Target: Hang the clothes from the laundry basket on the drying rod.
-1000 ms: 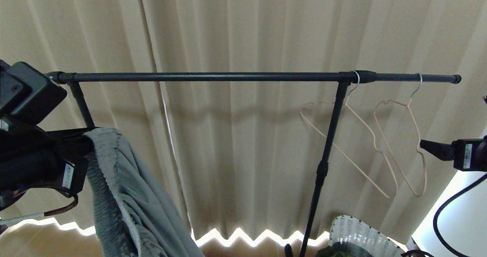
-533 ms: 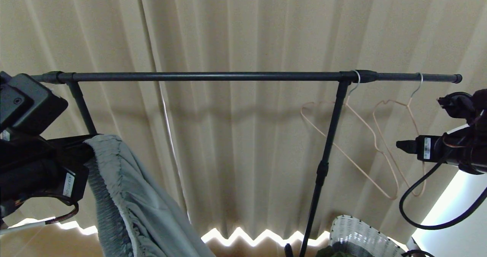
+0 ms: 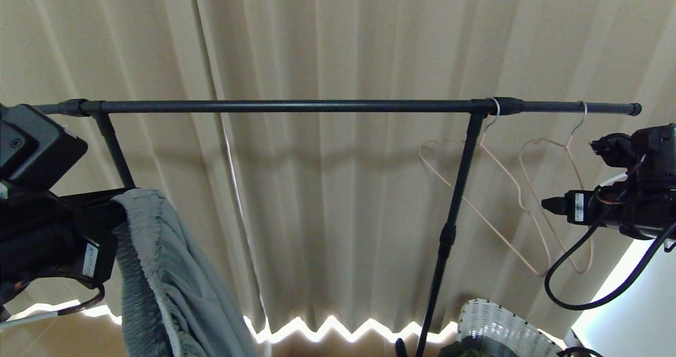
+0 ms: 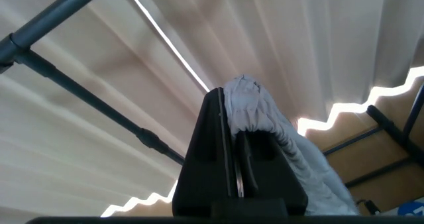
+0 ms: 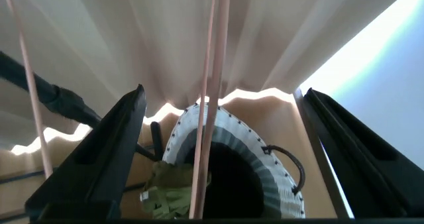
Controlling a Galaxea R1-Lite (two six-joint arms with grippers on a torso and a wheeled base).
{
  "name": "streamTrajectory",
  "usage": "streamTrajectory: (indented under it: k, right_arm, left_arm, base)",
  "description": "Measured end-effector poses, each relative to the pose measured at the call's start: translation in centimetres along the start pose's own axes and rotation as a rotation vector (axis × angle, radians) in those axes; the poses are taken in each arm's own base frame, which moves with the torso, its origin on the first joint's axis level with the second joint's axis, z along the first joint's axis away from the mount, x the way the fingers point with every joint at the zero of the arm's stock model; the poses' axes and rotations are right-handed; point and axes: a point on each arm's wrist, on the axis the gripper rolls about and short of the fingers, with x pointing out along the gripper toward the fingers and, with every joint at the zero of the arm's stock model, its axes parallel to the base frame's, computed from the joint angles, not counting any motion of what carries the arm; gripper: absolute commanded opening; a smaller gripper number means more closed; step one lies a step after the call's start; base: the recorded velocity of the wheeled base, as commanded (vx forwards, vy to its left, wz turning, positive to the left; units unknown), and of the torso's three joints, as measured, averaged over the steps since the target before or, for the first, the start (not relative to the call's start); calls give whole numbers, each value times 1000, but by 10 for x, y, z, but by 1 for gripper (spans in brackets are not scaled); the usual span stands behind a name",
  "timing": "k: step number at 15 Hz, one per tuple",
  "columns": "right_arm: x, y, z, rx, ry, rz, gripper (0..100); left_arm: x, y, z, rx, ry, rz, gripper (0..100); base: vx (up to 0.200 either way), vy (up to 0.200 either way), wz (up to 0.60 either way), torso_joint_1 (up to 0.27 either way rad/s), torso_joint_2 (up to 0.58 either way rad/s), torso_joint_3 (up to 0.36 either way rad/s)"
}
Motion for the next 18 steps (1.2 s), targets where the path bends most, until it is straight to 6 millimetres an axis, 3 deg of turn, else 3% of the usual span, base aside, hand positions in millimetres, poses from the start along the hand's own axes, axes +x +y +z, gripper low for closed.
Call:
streamTrajectory:
  k: [1, 2, 12, 18]
  right_arm:
    - [2, 0, 0, -1, 5, -2, 100]
    - [3, 0, 0, 0, 7, -2, 0]
    - [2, -2, 0, 6, -11, -8, 0]
    - [-18, -6, 5, 25, -68, 9, 0]
  left_arm:
    - [0, 0, 0, 0, -1, 1, 0]
    - [-1, 0, 0, -1, -3, 1, 0]
    - [-4, 1, 0, 0, -12, 3, 0]
    - [-4, 0, -2, 41, -8, 4, 0]
  base:
    - [0, 0, 0, 0, 0, 0]
    - [0, 0, 0, 0, 0, 0]
    - [0, 0, 0, 0, 0, 0]
    - [0, 0, 0, 0, 0, 0]
